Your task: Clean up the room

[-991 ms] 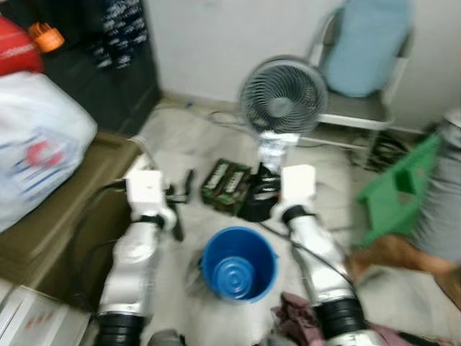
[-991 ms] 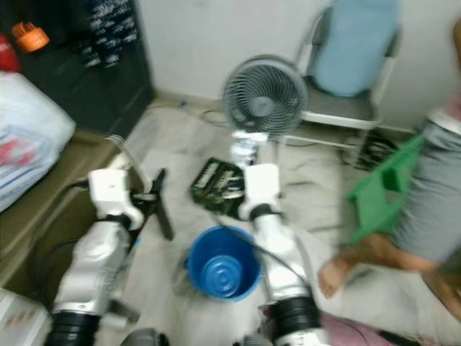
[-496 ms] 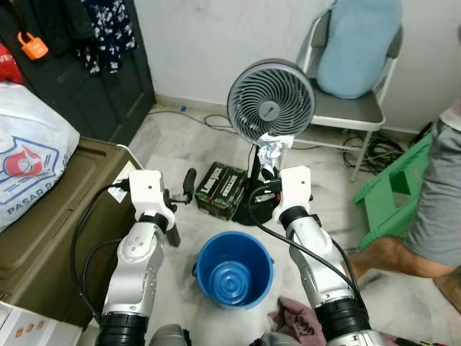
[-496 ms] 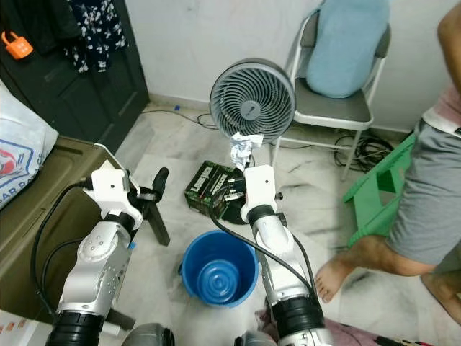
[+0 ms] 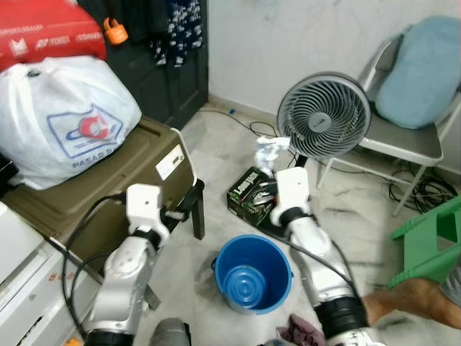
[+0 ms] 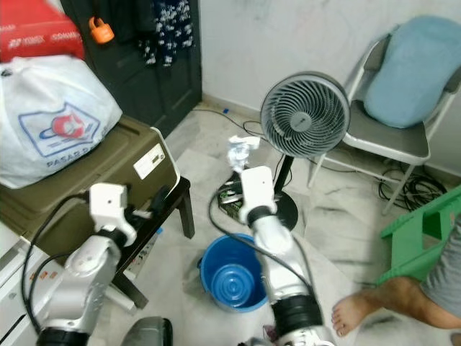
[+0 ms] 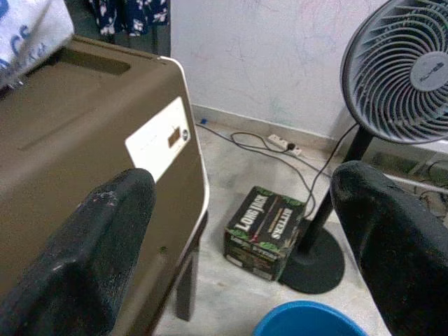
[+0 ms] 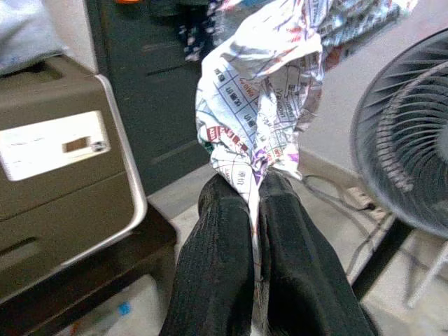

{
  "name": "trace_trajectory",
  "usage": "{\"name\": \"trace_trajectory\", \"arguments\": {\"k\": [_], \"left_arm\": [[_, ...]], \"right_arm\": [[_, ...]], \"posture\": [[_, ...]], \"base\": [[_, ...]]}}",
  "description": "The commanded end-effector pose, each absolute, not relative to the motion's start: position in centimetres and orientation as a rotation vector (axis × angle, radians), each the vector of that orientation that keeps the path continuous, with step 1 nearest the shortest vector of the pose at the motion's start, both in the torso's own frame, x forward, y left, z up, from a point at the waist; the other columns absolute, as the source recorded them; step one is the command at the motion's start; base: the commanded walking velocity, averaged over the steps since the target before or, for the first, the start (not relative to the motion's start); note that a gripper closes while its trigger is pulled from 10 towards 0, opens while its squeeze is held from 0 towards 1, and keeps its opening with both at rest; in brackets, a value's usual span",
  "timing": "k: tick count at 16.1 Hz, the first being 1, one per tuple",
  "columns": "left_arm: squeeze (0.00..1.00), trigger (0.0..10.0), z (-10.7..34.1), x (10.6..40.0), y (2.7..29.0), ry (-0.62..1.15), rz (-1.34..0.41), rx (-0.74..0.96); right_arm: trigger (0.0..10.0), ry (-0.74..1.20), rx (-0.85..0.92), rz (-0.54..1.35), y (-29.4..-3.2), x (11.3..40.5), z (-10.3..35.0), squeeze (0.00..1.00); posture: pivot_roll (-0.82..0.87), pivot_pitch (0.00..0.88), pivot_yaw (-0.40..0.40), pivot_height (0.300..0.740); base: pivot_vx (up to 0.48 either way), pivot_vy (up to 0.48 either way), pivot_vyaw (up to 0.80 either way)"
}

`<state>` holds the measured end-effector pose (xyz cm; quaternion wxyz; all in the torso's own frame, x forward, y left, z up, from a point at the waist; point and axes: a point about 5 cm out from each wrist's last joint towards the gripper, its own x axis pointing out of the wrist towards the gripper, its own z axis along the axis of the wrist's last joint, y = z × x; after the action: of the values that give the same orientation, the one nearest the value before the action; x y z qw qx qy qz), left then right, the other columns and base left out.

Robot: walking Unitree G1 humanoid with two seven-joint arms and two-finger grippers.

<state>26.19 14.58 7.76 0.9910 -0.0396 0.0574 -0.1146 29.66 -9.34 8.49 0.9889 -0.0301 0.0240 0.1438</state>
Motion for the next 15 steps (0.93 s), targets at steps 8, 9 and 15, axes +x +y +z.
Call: {"name": "trace_trajectory", "arguments": {"k": [8,9,15], "left_arm": [[0.0,10.0,9.3,26.3,14.5,0.054,-0.268,-0.071],[0.0,10.0,9.3,26.2,14.5,0.055,-0.264,-0.072],[0.0,10.0,9.1,25.9,13.9,0.062,-0.275,-0.066]], "right_arm": [[10.0,0.186,-0.043,0.271,-9.9,30.0,7.3,0.0],[10.0,0.198,-0.005,0.237,-10.3,30.0,7.2,0.0],[10.0,0.223,0.037,0.206,-10.9,29.8,7.0,0.0]], "posture": [[-0.03,0.038,-0.04,0.74],[-0.03,0.038,-0.04,0.74],[-0.04,0.053,-0.035,0.74]], "base": [[0.0,0.0,0.0],[0.0,0.0,0.0],[0.0,0.0,-0.31]]}}
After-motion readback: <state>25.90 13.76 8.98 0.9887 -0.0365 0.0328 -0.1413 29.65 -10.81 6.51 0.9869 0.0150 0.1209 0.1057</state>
